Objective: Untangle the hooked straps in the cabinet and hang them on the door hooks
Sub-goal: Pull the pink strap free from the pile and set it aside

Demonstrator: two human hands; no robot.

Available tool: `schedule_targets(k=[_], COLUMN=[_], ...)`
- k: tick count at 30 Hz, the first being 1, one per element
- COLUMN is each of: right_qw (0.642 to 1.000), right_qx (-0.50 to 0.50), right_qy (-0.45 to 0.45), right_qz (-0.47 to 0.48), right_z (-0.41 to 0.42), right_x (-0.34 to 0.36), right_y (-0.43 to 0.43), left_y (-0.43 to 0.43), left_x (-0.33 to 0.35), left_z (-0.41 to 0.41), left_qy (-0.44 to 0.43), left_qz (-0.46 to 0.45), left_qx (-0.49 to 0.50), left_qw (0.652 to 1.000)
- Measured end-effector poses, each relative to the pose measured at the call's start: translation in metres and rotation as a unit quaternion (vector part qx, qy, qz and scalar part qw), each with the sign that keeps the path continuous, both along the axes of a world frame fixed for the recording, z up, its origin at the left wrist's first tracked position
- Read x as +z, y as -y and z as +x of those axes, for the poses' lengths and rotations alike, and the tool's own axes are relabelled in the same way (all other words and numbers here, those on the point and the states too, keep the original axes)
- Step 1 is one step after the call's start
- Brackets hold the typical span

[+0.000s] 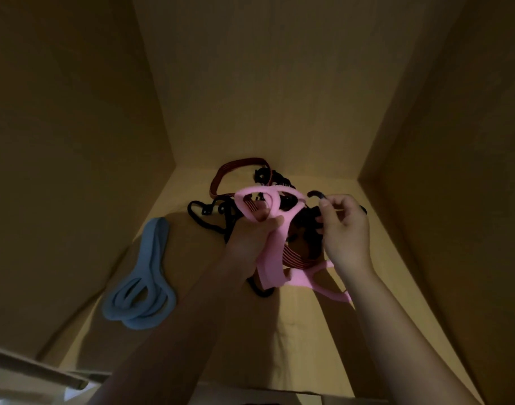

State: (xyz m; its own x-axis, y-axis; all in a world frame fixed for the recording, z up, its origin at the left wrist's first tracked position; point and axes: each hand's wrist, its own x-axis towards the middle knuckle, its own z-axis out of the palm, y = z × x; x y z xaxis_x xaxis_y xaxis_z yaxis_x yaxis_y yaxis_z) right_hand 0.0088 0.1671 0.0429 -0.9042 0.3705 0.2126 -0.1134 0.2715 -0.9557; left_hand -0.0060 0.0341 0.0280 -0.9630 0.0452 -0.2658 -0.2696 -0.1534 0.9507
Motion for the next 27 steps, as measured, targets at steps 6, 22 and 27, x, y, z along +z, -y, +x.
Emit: schedule_targets(k=[6, 22, 27], right_qw=[0.989, 0.986, 0.946], right_qx=[-0.022, 0.051, 0.126], right_qy=[0.122, 0.004, 0.005], right_qz=[-0.081, -0.161, -0.298], right_z=[-0.004, 0.013, 0.019], right_x=[0.002, 0.033, 0.031], right_y=[0.004, 0.012, 0.011], left_y=[0.008, 0.008, 0.019], left_x=[0.004, 0.026, 0.023], left_z=[0.004, 0.016, 0.009], left_qy=[-0.058, -0.051, -0.075], left_qz=[0.109, -0.004, 0.018], left_qx=[-0.045, -0.022, 0.059], left_qw=[0.991, 0.998, 0.995])
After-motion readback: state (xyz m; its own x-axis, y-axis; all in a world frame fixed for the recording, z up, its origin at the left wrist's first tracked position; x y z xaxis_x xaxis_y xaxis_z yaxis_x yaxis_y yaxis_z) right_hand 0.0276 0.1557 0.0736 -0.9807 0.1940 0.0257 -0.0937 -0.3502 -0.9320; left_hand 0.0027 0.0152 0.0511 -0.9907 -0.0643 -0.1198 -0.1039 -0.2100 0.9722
